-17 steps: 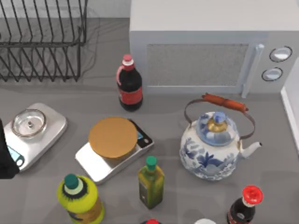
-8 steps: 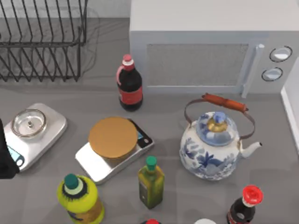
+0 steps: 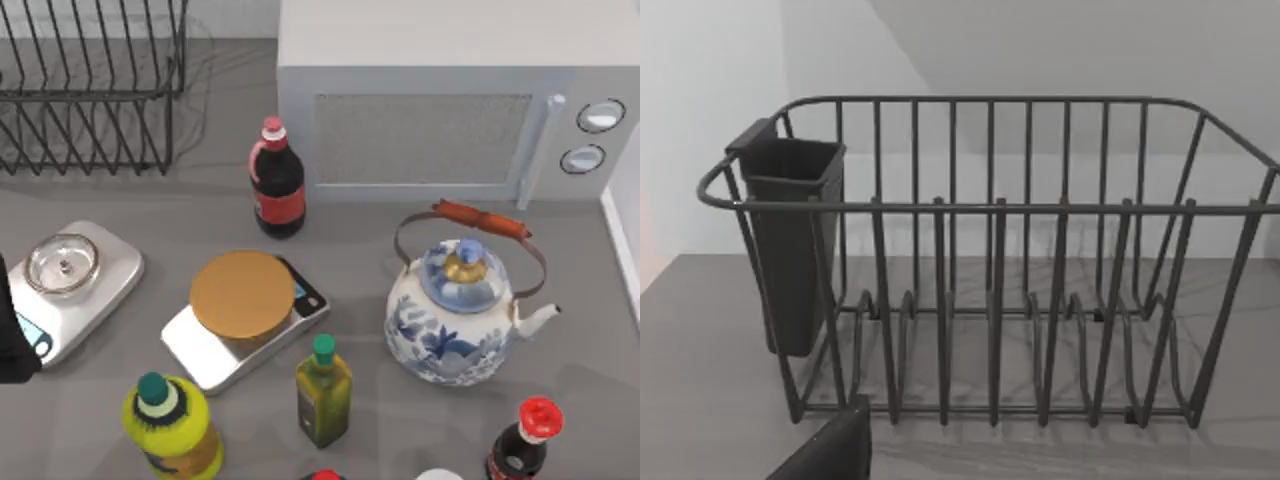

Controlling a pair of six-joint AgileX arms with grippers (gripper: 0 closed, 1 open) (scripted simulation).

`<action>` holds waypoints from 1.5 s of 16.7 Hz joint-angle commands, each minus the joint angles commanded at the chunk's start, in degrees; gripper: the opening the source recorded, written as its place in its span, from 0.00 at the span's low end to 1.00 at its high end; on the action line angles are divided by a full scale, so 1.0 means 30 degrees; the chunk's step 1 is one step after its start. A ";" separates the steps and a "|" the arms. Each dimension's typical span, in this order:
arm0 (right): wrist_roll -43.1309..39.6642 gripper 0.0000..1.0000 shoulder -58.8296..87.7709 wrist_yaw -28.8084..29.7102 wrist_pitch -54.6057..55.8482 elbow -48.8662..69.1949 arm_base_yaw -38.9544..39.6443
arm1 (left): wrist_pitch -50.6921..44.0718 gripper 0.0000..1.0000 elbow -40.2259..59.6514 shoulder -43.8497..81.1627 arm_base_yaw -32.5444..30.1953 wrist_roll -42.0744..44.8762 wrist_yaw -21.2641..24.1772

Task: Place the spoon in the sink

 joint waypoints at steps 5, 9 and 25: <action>0.0031 0.00 0.0045 -0.0012 0.0009 -0.0019 0.0021 | 0.0000 1.00 0.0000 0.0000 0.0000 0.0000 0.0000; 0.0240 0.00 0.1831 0.0005 -0.0804 0.1986 0.0015 | 0.0000 1.00 0.0000 0.0000 0.0000 0.0000 0.0000; 0.1571 0.00 2.2464 0.0097 -0.9768 3.1447 0.1100 | 0.0000 1.00 0.0000 0.0000 0.0000 0.0000 0.0000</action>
